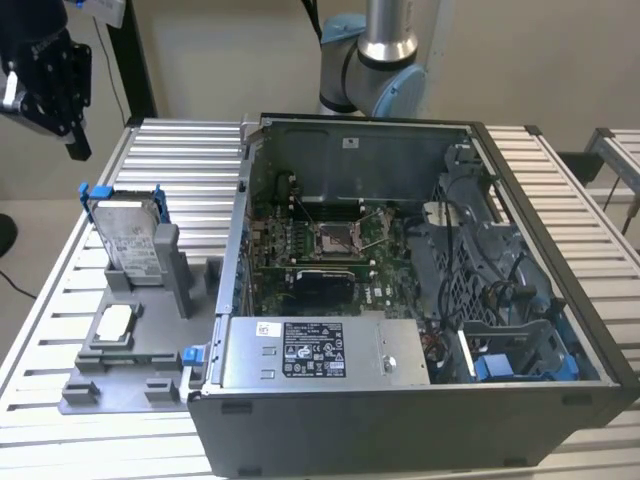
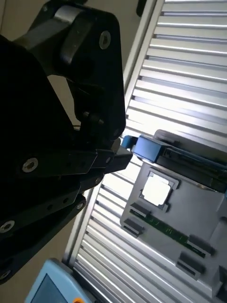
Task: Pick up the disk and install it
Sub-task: 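Pick up the disk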
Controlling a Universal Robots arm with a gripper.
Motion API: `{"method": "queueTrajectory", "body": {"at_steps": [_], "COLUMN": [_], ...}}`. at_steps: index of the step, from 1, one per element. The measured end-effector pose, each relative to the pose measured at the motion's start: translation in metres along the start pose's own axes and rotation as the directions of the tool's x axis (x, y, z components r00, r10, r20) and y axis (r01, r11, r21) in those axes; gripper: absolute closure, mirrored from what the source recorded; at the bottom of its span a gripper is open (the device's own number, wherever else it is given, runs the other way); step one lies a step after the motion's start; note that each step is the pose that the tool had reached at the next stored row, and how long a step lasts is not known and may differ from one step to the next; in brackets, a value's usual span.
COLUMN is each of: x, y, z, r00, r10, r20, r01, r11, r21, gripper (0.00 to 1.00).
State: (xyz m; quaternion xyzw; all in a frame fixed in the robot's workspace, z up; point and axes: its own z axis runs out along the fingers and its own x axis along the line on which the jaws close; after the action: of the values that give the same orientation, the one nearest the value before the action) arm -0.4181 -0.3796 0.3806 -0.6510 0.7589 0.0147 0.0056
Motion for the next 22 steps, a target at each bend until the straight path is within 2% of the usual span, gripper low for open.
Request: {"method": "queueTrajectory", "body": {"at_steps": [4, 8, 10, 16, 22], "x": [0.0000, 0.0000, -0.0001, -0.0003, -0.0002], "y": [0.0000, 0.0000, 0.0000, 0.0001, 0.0000], "z": [0.0003, 0.0003, 0.0003, 0.0003, 0.0008], "r00": [0.9975, 0.9912, 0.9908, 0.9861, 0.9860], "r10": [-0.071, -0.132, -0.135, -0.166, -0.166], "r20": [-0.0009, -0.0016, -0.0009, 0.0094, 0.0094], "r01": [0.071, 0.132, 0.135, 0.166, 0.166], "r11": [0.9975, 0.9912, 0.9908, 0.9861, 0.9860], "r21": [-0.0009, -0.0027, -0.0031, -0.0041, -0.0041], "gripper": [1.00, 1.00, 1.00, 1.00, 1.00]}}
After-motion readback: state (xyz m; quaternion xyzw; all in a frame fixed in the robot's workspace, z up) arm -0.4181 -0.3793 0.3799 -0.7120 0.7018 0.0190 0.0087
